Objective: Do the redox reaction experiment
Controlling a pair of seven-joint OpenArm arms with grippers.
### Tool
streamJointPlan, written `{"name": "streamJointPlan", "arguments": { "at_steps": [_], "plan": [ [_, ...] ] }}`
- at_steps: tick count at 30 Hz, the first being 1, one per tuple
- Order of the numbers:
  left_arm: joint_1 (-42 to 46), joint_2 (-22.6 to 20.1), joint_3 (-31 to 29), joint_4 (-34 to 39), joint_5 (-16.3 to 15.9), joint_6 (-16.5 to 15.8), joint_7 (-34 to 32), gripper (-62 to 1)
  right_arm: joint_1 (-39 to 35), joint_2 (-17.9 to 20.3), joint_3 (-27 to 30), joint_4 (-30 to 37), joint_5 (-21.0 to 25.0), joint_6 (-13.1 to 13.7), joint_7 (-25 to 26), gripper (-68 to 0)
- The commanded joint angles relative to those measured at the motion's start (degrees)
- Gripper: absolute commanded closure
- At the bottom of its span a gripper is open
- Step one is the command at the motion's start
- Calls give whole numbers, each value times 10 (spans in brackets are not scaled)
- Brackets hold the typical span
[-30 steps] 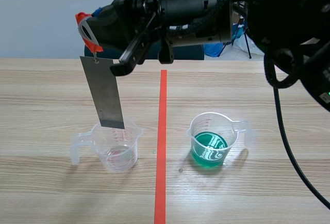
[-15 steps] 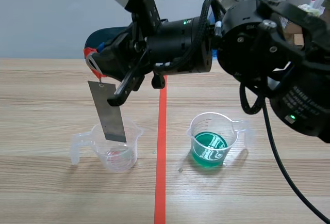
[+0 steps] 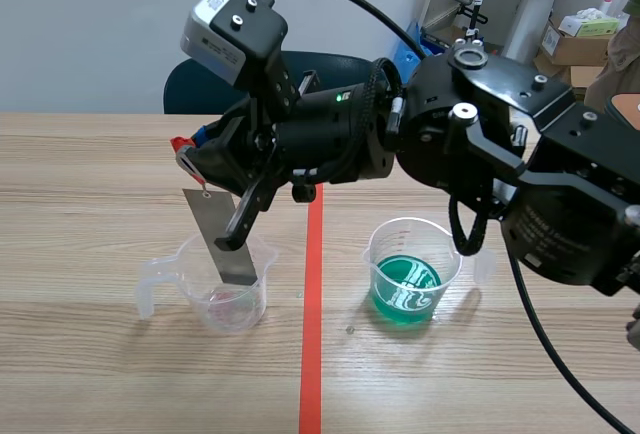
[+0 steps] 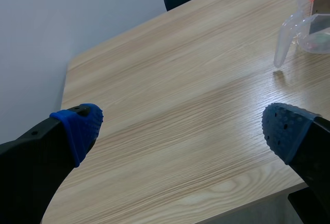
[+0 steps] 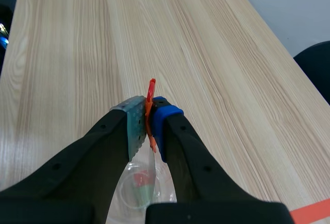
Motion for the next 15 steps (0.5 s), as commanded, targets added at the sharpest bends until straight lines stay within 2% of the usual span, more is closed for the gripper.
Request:
{"name": "streamJointPlan", "arguments": {
  "at_steps": [1,15],
  "plan": [
    [1,2,-3,6,-6,0,-12,-623,12,-5,0,1,9,0,19,-7],
    [1,2,-3,6,-6,0,-12,-623,11,-5,-3,0,-6,2,23,-6]
  ]
}}
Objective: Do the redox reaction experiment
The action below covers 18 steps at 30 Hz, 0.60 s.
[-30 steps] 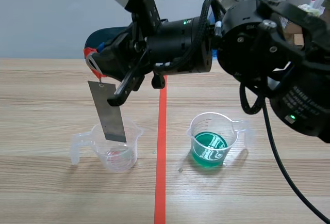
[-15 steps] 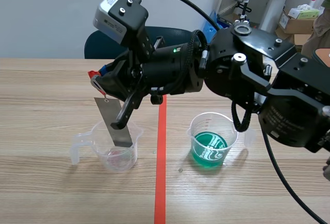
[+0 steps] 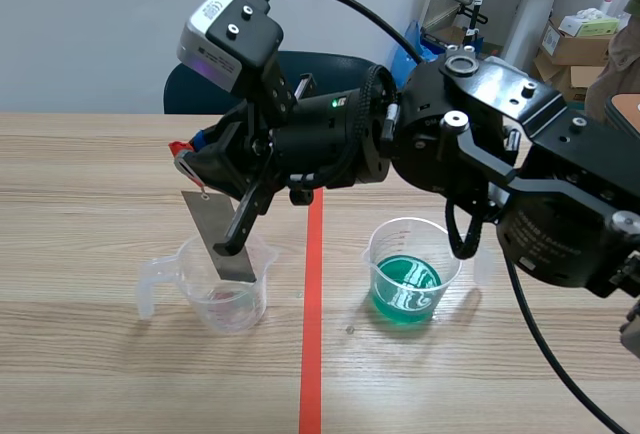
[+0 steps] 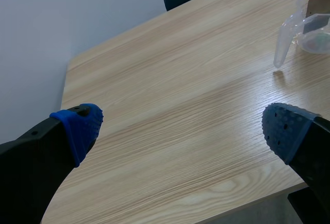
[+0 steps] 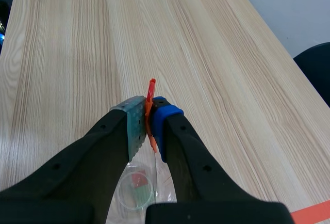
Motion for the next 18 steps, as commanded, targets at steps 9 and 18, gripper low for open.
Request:
{"name": "streamJointPlan", "arguments": {
  "at_steps": [9,18],
  "plan": [
    [1,1,-3,6,-6,0,-12,-623,11,-2,0,7,-3,2,10,-7],
    [1,1,-3,6,-6,0,-12,-623,2,-2,0,7,-18,3,10,-7]
  ]
}}
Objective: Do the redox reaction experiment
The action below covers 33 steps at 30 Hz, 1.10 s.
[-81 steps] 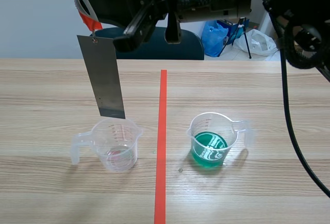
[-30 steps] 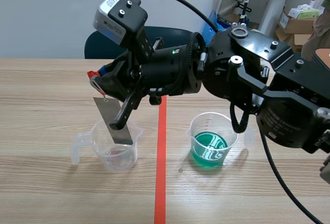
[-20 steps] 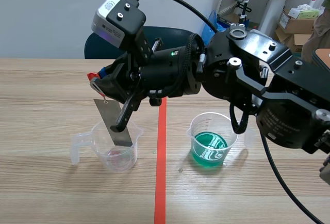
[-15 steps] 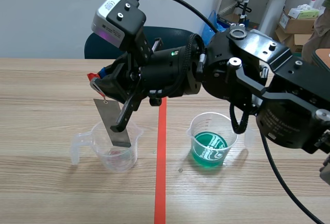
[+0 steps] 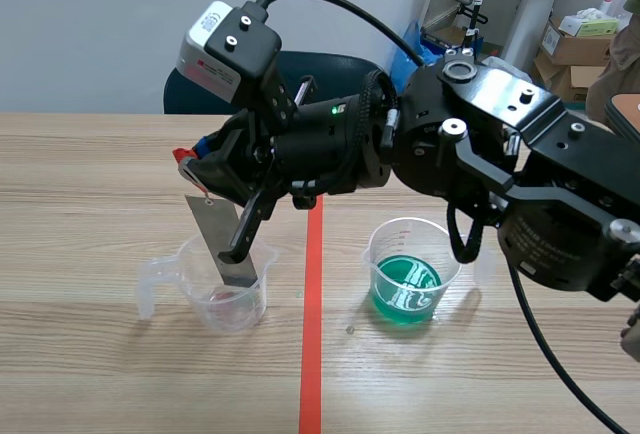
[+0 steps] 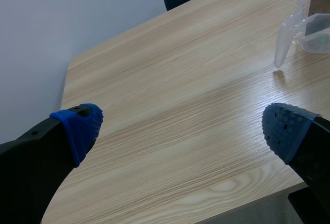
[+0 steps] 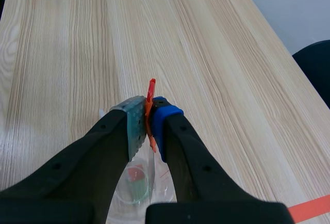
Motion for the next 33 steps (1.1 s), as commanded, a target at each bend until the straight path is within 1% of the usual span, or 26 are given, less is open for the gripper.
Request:
{"name": "streamJointPlan", "arguments": {
  "at_steps": [1,4,5,6,8,11,12,13,20,21,33],
  "plan": [
    [1,2,-3,6,-6,0,-12,-623,7,-2,0,7,4,0,9,-7],
    [1,2,-3,6,-6,0,-12,-623,8,-2,0,7,4,1,8,-14],
    [1,2,-3,6,-6,0,-12,-623,8,-2,0,7,4,9,9,-40],
    [1,2,-3,6,-6,0,-12,-623,8,-2,0,7,4,21,8,-76],
    [1,2,-3,6,-6,0,-12,-623,8,-2,0,7,4,48,8,-174],
    [1,2,-3,6,-6,0,-12,-623,8,-2,0,7,4,83,6,-375],
    [1,2,-3,6,-6,0,-12,-623,8,-2,0,7,4,93,6,-442],
    [1,2,-3,6,-6,0,-12,-623,8,-2,0,7,4,96,7,-492],
    [1,2,-3,6,-6,0,-12,-623,7,-2,0,7,4,96,6,-669],
    [1,2,-3,6,-6,0,-12,-623,7,-2,0,7,4,96,6,-679],
    [1,2,-3,6,-6,0,-12,-623,8,-2,0,7,4,96,2,-679]
  ]
}}
